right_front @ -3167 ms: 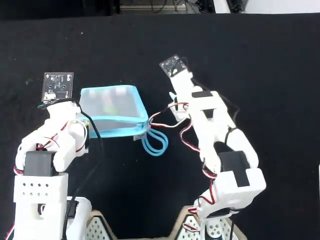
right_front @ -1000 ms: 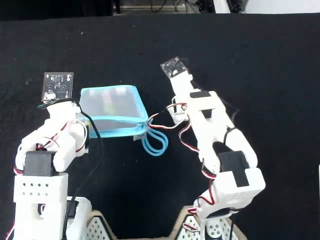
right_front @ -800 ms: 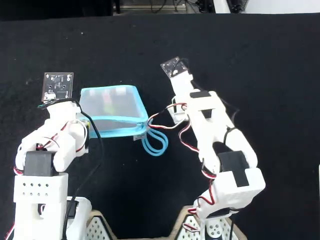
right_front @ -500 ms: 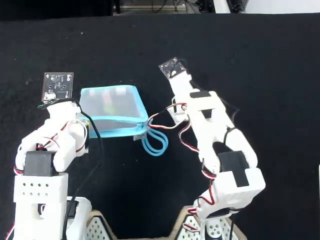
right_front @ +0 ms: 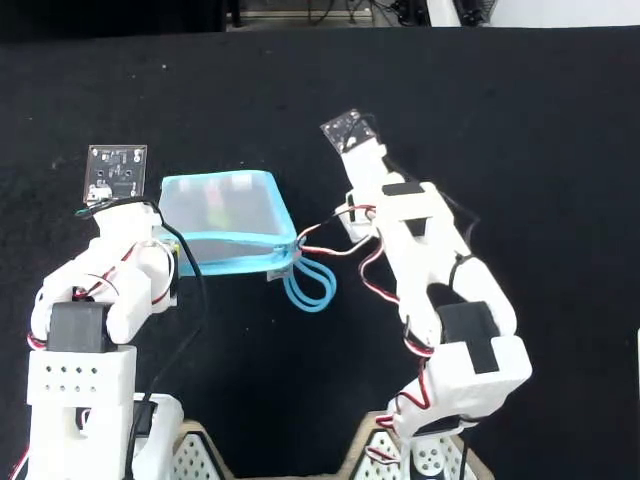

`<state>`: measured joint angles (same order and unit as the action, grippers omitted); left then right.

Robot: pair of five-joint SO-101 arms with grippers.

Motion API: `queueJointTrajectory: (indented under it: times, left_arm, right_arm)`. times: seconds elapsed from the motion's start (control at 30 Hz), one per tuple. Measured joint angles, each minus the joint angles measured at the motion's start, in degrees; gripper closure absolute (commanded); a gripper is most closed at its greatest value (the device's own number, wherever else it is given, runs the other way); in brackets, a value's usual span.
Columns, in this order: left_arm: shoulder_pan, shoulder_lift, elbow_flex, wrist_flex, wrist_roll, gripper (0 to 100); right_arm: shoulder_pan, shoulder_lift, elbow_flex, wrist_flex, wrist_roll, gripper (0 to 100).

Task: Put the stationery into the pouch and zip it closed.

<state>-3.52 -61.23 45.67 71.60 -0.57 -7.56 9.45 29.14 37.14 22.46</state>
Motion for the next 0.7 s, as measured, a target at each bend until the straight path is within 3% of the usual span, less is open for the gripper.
queueJointTrajectory:
  times: [0.27,0.43,0.5,0.7]
  left_arm:
    - [0.0,0.0,0.0,0.0,0.0,97]
    - [0.0,0.0,0.0,0.0,0.0,97]
    - [0.0,0.0,0.0,0.0,0.0,97]
    - [0.0,0.0,0.0,0.0,0.0,97]
  right_arm:
    - [0.3,6.7,-6.5,3.3,0.4,76.7]
    - [0.3,6.7,-8.6,7.6,1.3,99.6]
    - [0.4,6.7,-9.0,7.6,2.6,95.6]
    - [1.1,6.7,-9.7,7.8,3.4,98.8]
